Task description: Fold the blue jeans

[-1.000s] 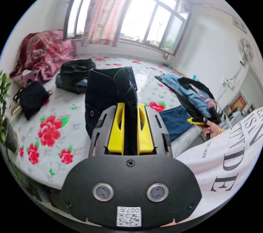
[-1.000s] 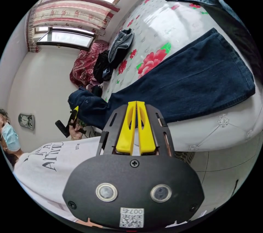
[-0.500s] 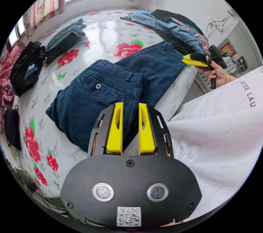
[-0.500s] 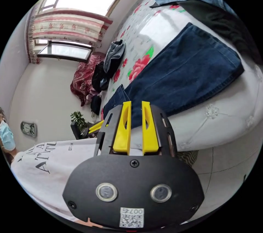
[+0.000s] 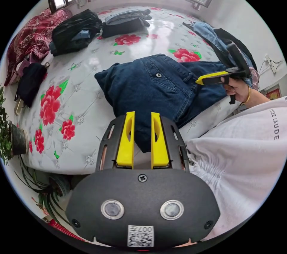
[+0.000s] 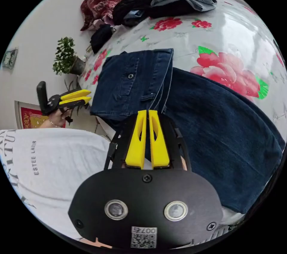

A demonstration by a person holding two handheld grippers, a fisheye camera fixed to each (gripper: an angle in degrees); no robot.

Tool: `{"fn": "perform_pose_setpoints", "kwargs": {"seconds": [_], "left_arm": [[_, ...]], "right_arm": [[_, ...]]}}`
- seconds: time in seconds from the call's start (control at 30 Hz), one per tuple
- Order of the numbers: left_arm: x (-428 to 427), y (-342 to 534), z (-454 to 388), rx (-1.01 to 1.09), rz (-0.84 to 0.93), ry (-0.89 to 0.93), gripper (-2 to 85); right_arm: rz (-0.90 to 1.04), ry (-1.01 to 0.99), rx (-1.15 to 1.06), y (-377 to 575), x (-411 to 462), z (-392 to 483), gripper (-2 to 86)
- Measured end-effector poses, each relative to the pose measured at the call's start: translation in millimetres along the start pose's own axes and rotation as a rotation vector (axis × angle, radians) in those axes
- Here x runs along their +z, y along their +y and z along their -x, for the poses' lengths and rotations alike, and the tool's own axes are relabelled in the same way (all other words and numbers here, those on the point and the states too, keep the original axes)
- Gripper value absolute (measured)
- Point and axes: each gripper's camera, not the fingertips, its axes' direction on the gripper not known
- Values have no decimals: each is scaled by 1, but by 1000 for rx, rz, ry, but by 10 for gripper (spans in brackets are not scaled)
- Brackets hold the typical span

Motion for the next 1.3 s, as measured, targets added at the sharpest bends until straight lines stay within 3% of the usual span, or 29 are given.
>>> {"fn": "perform_pose_setpoints", "kwargs": {"seconds": [0.07, 0.13, 0.27, 0.3, 0.33, 0.5, 0.6, 0.73, 0.87, 1.0, 1.13, 1.3], "left_arm": [[-5, -7, 19, -35, -26, -20, 86], [-10, -21, 46, -75, -68, -10, 86], [1, -53, 75, -82, -92, 41, 88], [7, -67, 80, -63, -90, 54, 92], [12, -83, 82, -31, -85, 62, 98], [28, -142, 69, 262, -90, 21, 105], [59, -171, 71, 399, 21, -5, 95], [97, -196, 84, 471, 160, 71, 43], [100, -208, 93, 503, 175, 114, 33], [110, -208, 83, 583, 177, 23, 48], [130, -204, 54, 699, 186, -144, 57], [101, -209, 89, 438, 117, -84, 77]], "right_arm": [[-114, -77, -58, 16, -41, 18, 3], [-171, 14, -100, 46, -75, 39, 2], [-47, 118, 118, 72, -48, -6, 7], [64, 116, 204, 73, -31, -25, 12], [57, 140, 229, 74, -30, -28, 18], [-130, 173, 133, 41, -51, 4, 50], [-50, 217, 130, -3, -24, -8, 69], [144, -21, 253, -36, 34, -49, 66], [190, 27, 197, -33, 35, -38, 47], [56, -22, 154, -18, -20, -16, 41], [143, 33, 296, -10, 22, -52, 56], [-52, 18, 307, -2, -12, -55, 73]]}}
